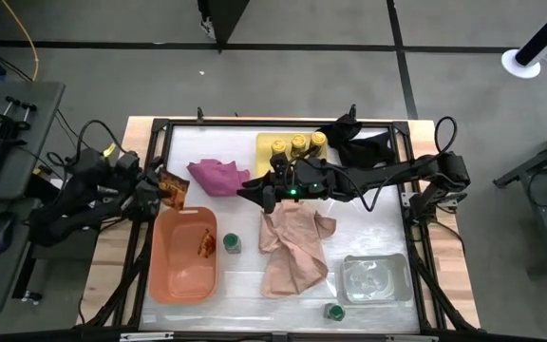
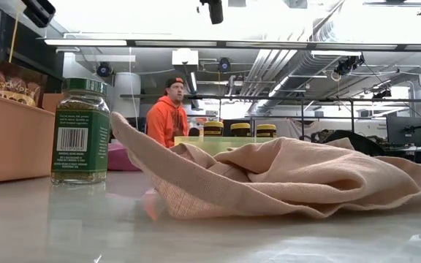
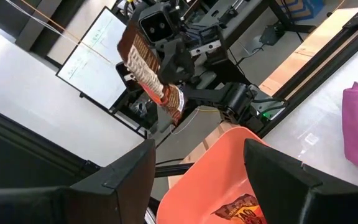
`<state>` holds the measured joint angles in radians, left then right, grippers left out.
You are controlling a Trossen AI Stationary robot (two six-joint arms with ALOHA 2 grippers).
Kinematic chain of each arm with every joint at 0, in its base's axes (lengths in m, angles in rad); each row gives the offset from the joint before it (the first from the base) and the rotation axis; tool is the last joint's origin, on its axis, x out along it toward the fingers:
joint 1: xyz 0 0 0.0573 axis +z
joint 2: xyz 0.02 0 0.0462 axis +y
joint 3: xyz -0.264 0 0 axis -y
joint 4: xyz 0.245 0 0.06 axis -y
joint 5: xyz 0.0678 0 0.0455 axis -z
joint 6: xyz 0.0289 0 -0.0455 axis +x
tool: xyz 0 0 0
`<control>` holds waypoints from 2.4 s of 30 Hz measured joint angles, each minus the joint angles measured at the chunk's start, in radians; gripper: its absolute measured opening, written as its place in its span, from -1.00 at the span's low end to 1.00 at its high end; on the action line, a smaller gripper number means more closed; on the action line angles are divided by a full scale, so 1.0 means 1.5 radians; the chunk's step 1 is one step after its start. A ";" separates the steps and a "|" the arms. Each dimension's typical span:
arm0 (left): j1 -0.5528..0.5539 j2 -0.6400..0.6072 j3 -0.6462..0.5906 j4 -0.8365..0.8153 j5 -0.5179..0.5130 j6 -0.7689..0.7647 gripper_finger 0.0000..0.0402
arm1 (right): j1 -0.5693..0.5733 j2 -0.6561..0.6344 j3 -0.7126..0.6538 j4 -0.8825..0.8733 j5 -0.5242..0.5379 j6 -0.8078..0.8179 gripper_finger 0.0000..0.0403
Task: Sort spices by type
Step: Put the orange spice pack into the orange bin
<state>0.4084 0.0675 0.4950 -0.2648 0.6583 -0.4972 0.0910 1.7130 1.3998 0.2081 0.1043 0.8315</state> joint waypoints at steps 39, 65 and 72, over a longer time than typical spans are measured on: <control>-0.711 0.151 -0.021 -0.117 -0.439 0.070 -1.00 | 0.061 0.001 0.000 0.000 0.028 0.039 0.18; -0.807 -0.040 -0.265 0.096 -0.543 -0.004 -1.00 | 0.062 0.001 0.000 0.006 0.090 0.092 0.18; -0.807 -0.041 -0.265 0.004 -0.558 0.032 -1.00 | 0.062 0.001 0.000 0.013 0.105 0.091 0.18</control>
<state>-0.8017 0.0059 0.0977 -0.2591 -0.1787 -0.4484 0.1841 1.7142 1.3996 0.2279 0.2616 0.9675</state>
